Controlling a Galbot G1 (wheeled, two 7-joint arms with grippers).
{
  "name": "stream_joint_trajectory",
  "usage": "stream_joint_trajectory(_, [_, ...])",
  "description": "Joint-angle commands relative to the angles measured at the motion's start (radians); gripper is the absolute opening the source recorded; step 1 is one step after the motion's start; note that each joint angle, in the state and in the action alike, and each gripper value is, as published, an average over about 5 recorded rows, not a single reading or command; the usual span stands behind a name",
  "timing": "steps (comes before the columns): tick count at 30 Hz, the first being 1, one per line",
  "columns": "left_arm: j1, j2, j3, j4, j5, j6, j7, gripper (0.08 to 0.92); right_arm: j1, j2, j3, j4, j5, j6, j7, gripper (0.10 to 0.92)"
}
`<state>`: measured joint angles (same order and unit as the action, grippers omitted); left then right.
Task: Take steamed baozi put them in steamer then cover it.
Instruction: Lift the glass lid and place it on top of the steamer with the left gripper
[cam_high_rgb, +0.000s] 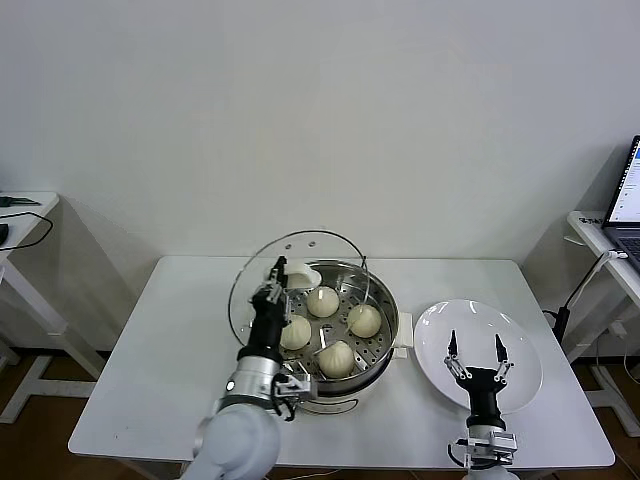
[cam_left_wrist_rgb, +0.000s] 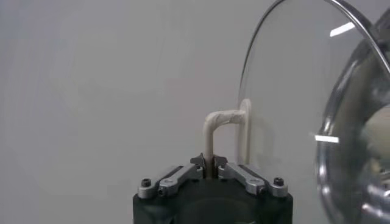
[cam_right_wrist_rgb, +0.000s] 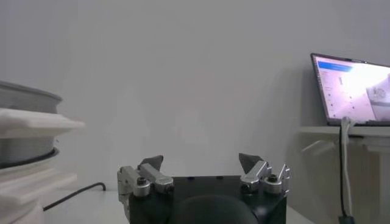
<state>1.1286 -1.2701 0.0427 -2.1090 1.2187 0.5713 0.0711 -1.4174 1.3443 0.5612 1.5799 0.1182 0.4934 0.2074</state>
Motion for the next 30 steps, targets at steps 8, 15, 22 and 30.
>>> stream_joint_trajectory(8, [-0.059, -0.032, 0.105, 0.08, 0.285, 0.027, 0.217, 0.185, 0.009, 0.006, 0.007, -0.031, 0.001, 0.004, 0.001, 0.823])
stream_joint_trajectory(15, [-0.057, -0.048, 0.118, 0.103, 0.299, 0.024, 0.225, 0.185, 0.02, 0.005, 0.006, -0.047, 0.001, 0.006, 0.001, 0.823])
stream_joint_trajectory(22, [-0.056, -0.061, 0.122, 0.112, 0.3, 0.022, 0.216, 0.185, 0.022, 0.005, 0.003, -0.053, 0.0, 0.006, 0.0, 0.823])
stream_joint_trajectory(30, [-0.056, -0.076, 0.127, 0.13, 0.3, 0.017, 0.199, 0.185, 0.02, 0.003, 0.005, -0.057, 0.0, 0.008, -0.001, 0.823])
